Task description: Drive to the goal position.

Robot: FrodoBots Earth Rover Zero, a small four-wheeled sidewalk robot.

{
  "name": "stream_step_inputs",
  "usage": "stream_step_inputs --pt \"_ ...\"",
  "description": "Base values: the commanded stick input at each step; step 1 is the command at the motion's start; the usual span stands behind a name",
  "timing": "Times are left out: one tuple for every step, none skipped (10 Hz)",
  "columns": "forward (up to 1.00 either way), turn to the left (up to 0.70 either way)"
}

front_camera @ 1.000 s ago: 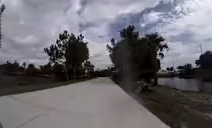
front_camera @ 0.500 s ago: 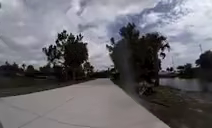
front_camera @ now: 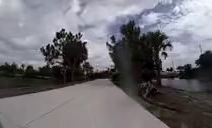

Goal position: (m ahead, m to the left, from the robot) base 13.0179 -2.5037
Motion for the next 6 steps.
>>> stream_step_inputs --pt "0.6 0.01" --pt "0.6 0.01" --pt "0.6 0.01" --pt "0.6 0.01" --pt "0.6 0.01" --pt "0.6 0.01"
